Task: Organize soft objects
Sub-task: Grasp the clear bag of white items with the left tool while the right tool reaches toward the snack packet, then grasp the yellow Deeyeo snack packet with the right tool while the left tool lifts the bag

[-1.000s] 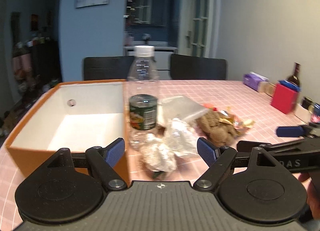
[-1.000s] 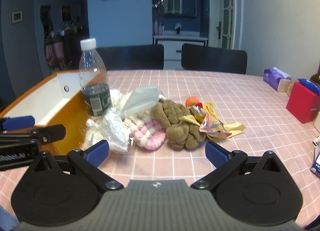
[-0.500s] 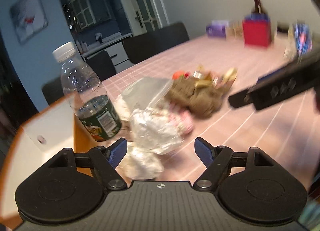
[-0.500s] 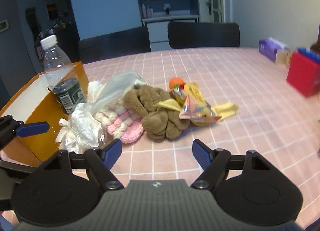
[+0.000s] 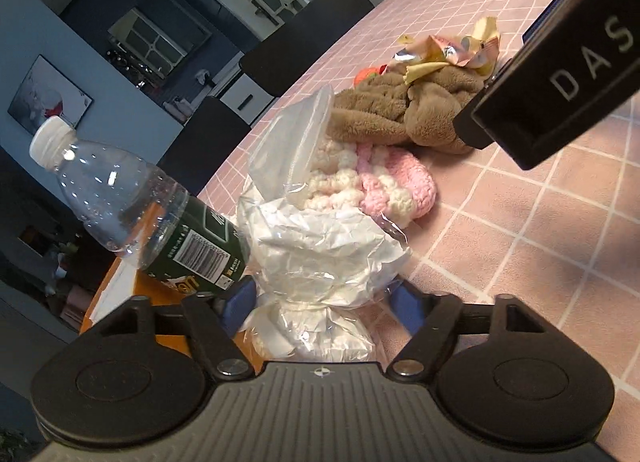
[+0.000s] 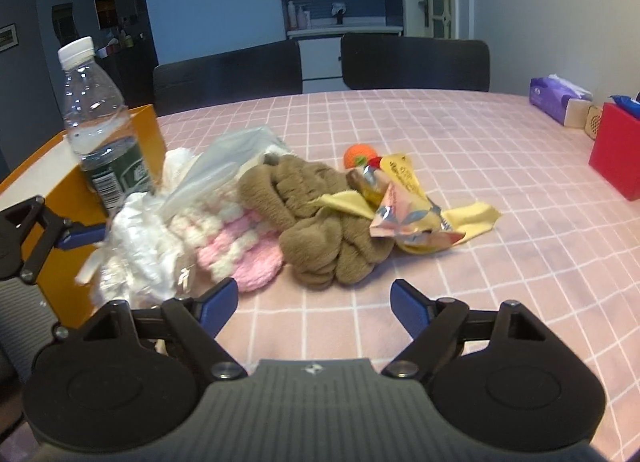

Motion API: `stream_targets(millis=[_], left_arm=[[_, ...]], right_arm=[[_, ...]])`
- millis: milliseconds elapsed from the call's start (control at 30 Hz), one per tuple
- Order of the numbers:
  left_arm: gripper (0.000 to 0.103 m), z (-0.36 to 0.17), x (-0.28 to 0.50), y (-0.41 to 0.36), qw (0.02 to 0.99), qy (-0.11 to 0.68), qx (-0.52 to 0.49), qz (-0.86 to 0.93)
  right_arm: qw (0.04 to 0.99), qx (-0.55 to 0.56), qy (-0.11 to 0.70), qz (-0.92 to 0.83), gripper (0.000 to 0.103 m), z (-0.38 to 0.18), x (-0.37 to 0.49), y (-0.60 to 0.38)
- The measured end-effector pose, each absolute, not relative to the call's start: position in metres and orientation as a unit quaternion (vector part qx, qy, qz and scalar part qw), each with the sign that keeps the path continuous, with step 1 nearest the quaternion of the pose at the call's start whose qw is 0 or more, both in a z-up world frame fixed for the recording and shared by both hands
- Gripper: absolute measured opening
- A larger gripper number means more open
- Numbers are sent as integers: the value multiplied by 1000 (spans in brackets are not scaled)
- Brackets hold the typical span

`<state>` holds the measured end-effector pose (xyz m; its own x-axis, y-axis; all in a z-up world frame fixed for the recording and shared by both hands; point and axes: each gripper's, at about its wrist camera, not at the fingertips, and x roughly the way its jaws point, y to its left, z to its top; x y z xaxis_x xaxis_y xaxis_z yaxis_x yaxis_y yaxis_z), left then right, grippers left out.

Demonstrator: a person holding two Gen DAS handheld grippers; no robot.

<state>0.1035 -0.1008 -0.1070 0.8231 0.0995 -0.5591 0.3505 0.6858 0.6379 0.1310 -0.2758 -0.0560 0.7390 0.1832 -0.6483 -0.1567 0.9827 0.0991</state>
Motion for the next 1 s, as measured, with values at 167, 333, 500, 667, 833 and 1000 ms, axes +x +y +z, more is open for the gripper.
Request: stream_targets(millis=[167, 333, 500, 667, 833, 1000], left_arm=[[58, -102, 108, -92, 887, 286, 356, -69], [53, -86, 99, -83, 907, 284, 304, -70], [53, -41, 83, -61, 933, 287, 188, -105], [53, -4, 80, -51, 942, 275, 136, -136], [53, 0, 97, -56, 942, 274, 116, -158], [53, -6, 113, -61, 942, 273, 95, -168]], right_arm=[[934, 6, 345, 94, 80, -63, 137, -274], [935, -10, 337, 106, 76, -60, 137, -267], [932, -10, 343, 120, 74, -32, 131, -277], [918, 40, 377, 113, 74, 8, 125, -305], [918, -42, 377, 114, 74, 33, 137, -309], [911, -89, 382, 128, 68, 8, 191, -305]])
